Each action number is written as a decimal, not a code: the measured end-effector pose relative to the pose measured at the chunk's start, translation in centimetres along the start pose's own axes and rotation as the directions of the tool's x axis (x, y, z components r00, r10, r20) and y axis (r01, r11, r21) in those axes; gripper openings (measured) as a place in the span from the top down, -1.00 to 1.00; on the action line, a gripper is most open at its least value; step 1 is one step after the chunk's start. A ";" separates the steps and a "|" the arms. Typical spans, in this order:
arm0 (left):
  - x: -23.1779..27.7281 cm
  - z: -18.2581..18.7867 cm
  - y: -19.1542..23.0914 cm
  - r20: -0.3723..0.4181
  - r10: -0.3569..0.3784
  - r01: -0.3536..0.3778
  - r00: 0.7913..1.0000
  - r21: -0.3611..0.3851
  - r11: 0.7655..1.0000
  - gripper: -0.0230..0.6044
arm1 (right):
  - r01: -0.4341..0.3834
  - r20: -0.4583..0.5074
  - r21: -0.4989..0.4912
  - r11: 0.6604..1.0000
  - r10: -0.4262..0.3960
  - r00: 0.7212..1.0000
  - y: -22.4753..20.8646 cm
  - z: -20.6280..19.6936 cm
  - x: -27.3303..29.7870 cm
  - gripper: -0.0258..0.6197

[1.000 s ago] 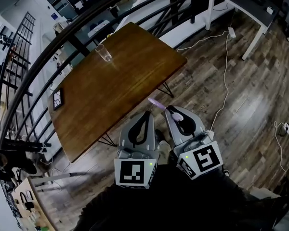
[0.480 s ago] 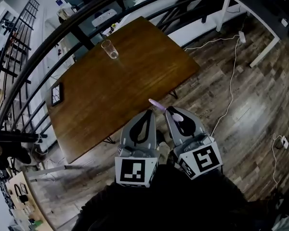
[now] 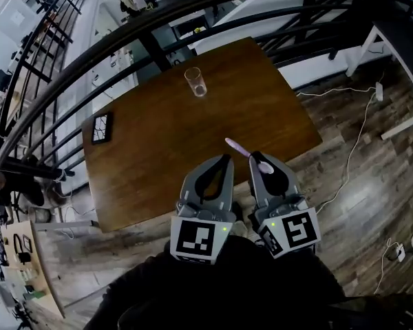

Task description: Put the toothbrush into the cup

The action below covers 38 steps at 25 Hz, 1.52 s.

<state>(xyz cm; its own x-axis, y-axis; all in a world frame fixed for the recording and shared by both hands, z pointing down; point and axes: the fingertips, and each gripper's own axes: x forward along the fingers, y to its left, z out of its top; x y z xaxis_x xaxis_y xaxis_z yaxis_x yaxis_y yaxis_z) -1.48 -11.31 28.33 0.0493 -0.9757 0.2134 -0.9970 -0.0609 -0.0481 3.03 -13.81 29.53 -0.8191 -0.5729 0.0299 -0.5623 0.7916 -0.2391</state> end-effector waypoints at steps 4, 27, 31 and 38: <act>1.2 0.9 3.2 0.023 0.045 -0.045 0.999 -0.010 0.999 0.90 | -0.025 0.007 -0.007 1.000 0.025 1.000 0.4 0.6 3.0 0.84; 8.0 0.8 11.2 0.030 0.185 -0.181 0.982 -0.109 0.977 0.90 | -0.172 -0.090 -0.079 0.982 0.165 0.982 -1.8 0.7 14.1 0.84; 9.5 0.2 12.7 0.010 0.215 -0.212 0.977 -0.130 0.969 0.90 | -0.191 -0.119 -0.070 0.979 0.182 0.976 -2.5 0.0 16.2 0.85; 11.6 -0.3 16.5 -0.014 0.280 -0.280 0.960 -0.131 0.951 0.90 | -0.234 -0.148 -0.068 0.970 0.222 0.964 -2.7 -0.2 20.9 0.85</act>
<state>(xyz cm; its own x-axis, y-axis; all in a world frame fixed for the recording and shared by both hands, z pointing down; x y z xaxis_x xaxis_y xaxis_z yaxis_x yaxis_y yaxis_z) -17.35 -23.58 30.36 -0.2331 -0.9505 0.2053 -0.9698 0.2428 0.0227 -12.62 -27.87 31.03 -0.9311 -0.3449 0.1190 -0.3615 0.9162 -0.1731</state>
